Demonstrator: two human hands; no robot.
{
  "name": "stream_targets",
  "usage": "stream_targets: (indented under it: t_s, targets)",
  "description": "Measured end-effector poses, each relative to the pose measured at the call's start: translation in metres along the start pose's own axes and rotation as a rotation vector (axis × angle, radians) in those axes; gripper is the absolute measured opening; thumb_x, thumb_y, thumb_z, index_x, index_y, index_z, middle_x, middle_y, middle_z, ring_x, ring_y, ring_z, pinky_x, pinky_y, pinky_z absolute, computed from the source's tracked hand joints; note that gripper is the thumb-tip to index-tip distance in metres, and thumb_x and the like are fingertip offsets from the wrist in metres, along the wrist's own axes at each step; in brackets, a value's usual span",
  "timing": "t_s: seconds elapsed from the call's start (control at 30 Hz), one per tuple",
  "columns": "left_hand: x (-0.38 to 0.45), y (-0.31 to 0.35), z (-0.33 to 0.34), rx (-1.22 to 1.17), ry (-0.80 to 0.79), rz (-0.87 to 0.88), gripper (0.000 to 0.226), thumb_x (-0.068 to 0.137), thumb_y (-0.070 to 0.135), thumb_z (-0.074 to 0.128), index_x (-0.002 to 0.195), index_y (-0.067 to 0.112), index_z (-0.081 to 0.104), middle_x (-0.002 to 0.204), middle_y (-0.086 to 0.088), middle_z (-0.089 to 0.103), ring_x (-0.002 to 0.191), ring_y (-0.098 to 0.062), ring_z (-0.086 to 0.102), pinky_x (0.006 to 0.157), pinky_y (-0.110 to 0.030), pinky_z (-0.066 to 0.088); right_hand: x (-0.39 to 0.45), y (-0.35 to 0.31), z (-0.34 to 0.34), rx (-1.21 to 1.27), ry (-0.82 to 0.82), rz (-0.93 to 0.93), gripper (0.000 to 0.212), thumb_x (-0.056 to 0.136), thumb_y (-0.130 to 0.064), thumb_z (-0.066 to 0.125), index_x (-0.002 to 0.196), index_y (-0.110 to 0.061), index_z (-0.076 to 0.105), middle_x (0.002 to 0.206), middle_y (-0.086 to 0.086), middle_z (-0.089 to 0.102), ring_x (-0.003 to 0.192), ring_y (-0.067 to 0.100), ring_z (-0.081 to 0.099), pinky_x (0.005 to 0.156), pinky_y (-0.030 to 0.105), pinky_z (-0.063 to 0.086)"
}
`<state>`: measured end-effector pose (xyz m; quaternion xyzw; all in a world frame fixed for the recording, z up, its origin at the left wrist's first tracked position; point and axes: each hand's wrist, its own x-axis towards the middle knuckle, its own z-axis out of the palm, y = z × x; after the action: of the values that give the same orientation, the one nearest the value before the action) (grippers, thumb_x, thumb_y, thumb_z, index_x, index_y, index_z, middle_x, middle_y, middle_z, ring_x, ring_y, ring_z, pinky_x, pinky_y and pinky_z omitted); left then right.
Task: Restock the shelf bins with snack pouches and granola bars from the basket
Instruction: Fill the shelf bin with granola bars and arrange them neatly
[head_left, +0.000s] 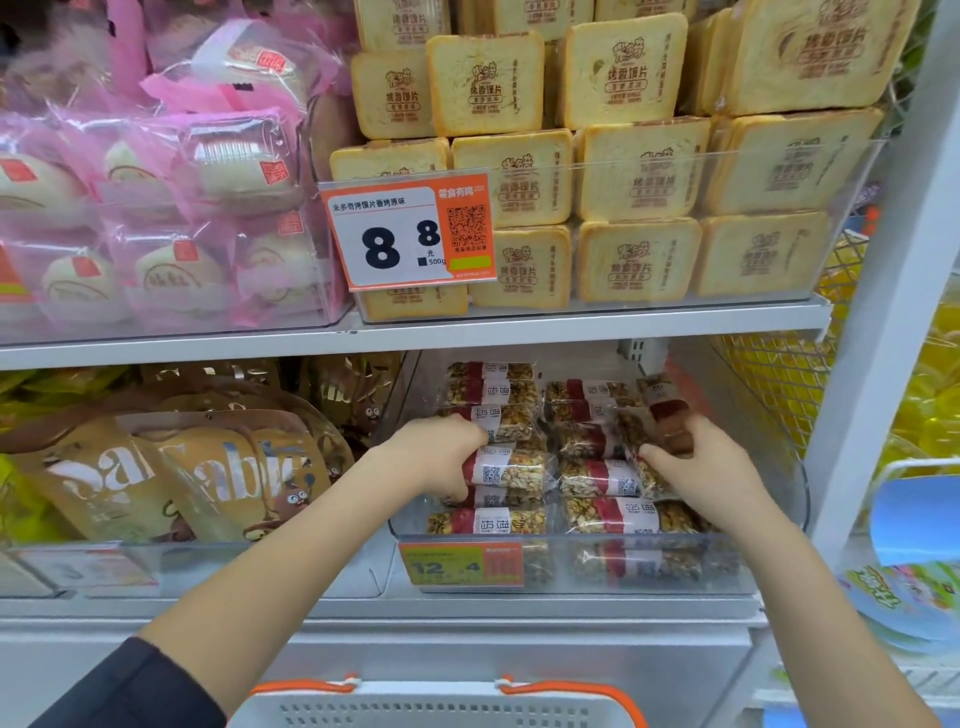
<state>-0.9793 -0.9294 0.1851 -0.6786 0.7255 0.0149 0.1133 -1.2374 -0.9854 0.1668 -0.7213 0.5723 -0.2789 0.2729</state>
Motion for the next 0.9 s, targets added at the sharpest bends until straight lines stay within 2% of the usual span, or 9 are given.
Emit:
stream_targets:
  t_s: [0.13,0.2,0.3,0.4,0.57,0.63,0.73,0.83,0.9]
  targets:
    - [0.002,-0.003,0.001,0.011,0.041,-0.029,0.027,0.075,0.024,0.067,0.096,0.013,0.054,0.095,-0.004,0.058,0.082,-0.022,0.058,0.067,-0.036,0.053,-0.006,-0.001,0.009,-0.128,-0.074,-0.029,0.062,0.087,-0.037,0.065,0.135,-0.007,0.04,0.128,0.016,0.054,0.116,0.031,0.052,0.082,0.032,0.044]
    - [0.002,-0.004,0.0,0.033,0.029,-0.032,0.027,0.076,0.021,0.066,0.099,0.013,0.054,0.097,-0.005,0.058,0.087,-0.023,0.058,0.07,-0.038,0.054,-0.007,-0.001,0.012,-0.217,-0.094,-0.027,0.07,0.085,-0.039,0.067,0.14,-0.01,0.034,0.125,0.018,0.053,0.114,0.032,0.051,0.085,0.036,0.047]
    - [0.001,-0.005,-0.003,-0.023,-0.021,-0.001,0.047,0.075,0.029,0.071,0.116,0.016,0.052,0.111,-0.002,0.056,0.101,-0.022,0.054,0.08,-0.039,0.052,-0.009,-0.002,0.011,-0.217,-0.08,-0.036,0.067,0.086,-0.027,0.067,0.142,-0.012,0.033,0.12,0.018,0.054,0.1,0.029,0.054,0.081,0.037,0.051]
    - [-0.003,-0.005,-0.005,-0.087,-0.049,0.035,0.067,0.071,0.034,0.078,0.128,0.022,0.046,0.121,0.003,0.052,0.109,-0.019,0.05,0.086,-0.038,0.049,-0.008,-0.001,0.008,-0.11,-0.04,-0.041,0.059,0.085,-0.016,0.065,0.138,-0.013,0.041,0.111,0.012,0.061,0.079,0.02,0.056,0.072,0.036,0.053]
    - [0.004,0.0,0.003,-0.06,-0.033,0.031,0.042,0.07,0.032,0.077,0.104,0.017,0.057,0.102,-0.001,0.059,0.092,-0.018,0.055,0.077,-0.039,0.053,-0.009,-0.002,0.006,-0.007,-0.007,-0.073,0.046,0.085,-0.013,0.065,0.128,-0.015,0.049,0.113,0.008,0.062,0.068,0.012,0.056,0.062,0.029,0.049]
    - [0.009,-0.001,0.003,-0.068,-0.043,0.005,0.039,0.07,0.033,0.077,0.098,0.013,0.058,0.098,-0.004,0.059,0.088,-0.019,0.056,0.077,-0.04,0.053,-0.011,-0.003,0.006,0.006,-0.014,-0.081,0.044,0.085,-0.013,0.064,0.126,-0.017,0.05,0.111,0.007,0.062,0.068,0.013,0.06,0.059,0.03,0.051]
    - [0.012,-0.002,0.002,-0.091,-0.04,-0.023,0.038,0.07,0.031,0.077,0.092,0.011,0.055,0.094,-0.006,0.055,0.084,-0.02,0.054,0.075,-0.039,0.052,-0.012,-0.001,0.005,0.029,-0.02,-0.079,0.043,0.084,-0.012,0.064,0.124,-0.019,0.05,0.101,0.002,0.058,0.07,0.017,0.061,0.064,0.036,0.055]
    - [0.012,-0.002,0.002,-0.098,-0.019,-0.033,0.037,0.07,0.03,0.077,0.091,0.013,0.052,0.093,-0.005,0.053,0.085,-0.02,0.053,0.074,-0.036,0.05,-0.012,0.001,0.004,0.073,-0.019,-0.099,0.042,0.084,-0.01,0.064,0.122,-0.021,0.051,0.103,0.0,0.056,0.07,0.011,0.058,0.063,0.031,0.053]
    - [0.012,-0.003,0.003,-0.104,-0.013,-0.034,0.044,0.07,0.031,0.078,0.102,0.012,0.055,0.101,-0.005,0.055,0.09,-0.02,0.052,0.076,-0.034,0.049,-0.012,0.001,0.003,0.099,-0.018,-0.129,0.04,0.084,-0.01,0.064,0.121,-0.021,0.053,0.104,-0.001,0.057,0.069,0.005,0.053,0.061,0.022,0.05]
